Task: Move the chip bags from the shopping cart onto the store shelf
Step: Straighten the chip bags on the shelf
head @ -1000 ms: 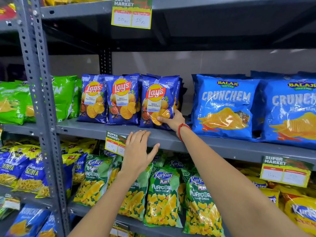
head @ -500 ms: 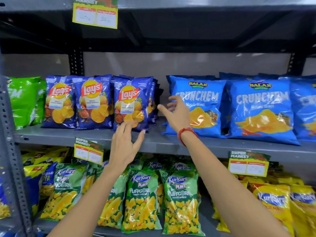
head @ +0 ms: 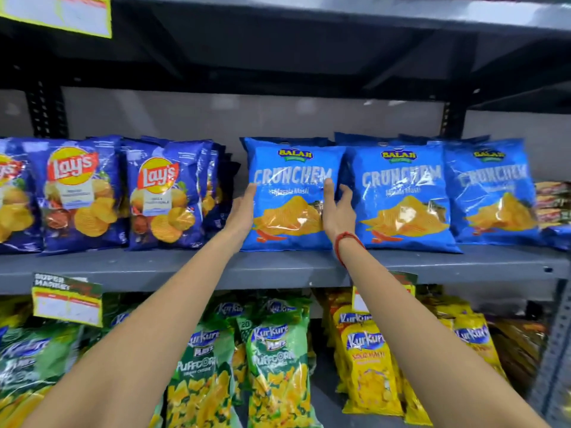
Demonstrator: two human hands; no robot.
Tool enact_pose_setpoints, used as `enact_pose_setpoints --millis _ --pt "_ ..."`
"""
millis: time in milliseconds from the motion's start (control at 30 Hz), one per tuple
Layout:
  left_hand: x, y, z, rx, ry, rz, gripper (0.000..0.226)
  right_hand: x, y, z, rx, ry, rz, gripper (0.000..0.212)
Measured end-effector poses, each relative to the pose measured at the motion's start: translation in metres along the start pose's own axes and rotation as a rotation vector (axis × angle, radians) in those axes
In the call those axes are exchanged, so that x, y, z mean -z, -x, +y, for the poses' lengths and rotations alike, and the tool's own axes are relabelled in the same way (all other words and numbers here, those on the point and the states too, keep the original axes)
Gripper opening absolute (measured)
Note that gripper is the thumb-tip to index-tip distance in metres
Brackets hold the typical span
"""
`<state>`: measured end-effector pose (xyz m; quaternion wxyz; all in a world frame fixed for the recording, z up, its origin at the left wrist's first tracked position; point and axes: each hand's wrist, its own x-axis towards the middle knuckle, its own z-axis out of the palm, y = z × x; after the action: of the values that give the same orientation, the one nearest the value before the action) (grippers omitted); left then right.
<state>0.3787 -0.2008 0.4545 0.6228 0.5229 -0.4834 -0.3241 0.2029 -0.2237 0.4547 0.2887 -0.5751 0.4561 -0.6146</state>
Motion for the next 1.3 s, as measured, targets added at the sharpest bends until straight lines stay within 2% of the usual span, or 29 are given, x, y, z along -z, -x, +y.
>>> enact_pose_setpoints --millis 33,133,267,367,433,600,867,967,1067,1133,1200,1300 --pt "-0.004 0.003 0.004 0.01 -0.015 -0.002 0.097 -0.001 -0.002 -0.001 -0.071 -0.016 -0.032 0.074" --pt "-0.013 0.004 0.008 0.013 -0.065 0.038 0.084 -0.003 -0.011 0.0 -0.229 -0.017 -0.089 0.086" --pt "-0.014 -0.004 -0.001 0.052 -0.077 0.061 0.092 -0.006 -0.021 0.007 -0.311 -0.067 -0.119 0.091" --pt "-0.014 -0.007 -0.004 0.083 -0.03 0.074 0.095 -0.007 -0.023 0.009 -0.296 -0.116 -0.107 0.07" --pt "-0.015 -0.004 -0.004 0.056 0.005 0.089 0.092 -0.008 -0.024 0.009 -0.242 -0.144 -0.078 0.044" --pt "-0.017 0.006 -0.001 -0.07 0.078 0.12 0.064 -0.017 -0.028 0.01 -0.089 -0.171 -0.063 0.052" --pt "-0.015 -0.001 -0.006 -0.087 0.174 0.059 0.056 -0.011 -0.029 0.015 -0.077 -0.151 -0.087 0.031" --pt "-0.015 0.002 -0.005 -0.094 0.198 0.026 0.041 -0.009 -0.025 0.014 -0.102 -0.113 -0.096 0.066" --pt "-0.013 0.003 -0.006 -0.075 0.143 0.116 0.056 -0.009 -0.02 0.012 -0.093 -0.068 -0.076 0.069" --pt "-0.015 0.006 -0.007 -0.105 -0.004 0.225 0.064 -0.01 -0.015 0.009 -0.05 -0.011 -0.04 0.074" --pt "-0.018 0.009 -0.008 -0.226 -0.168 0.373 0.055 -0.011 -0.009 0.007 0.037 0.064 0.003 0.075" --pt "-0.027 0.019 -0.001 -0.491 -0.262 0.526 0.047 -0.002 0.002 -0.001 0.217 0.234 0.102 0.069"
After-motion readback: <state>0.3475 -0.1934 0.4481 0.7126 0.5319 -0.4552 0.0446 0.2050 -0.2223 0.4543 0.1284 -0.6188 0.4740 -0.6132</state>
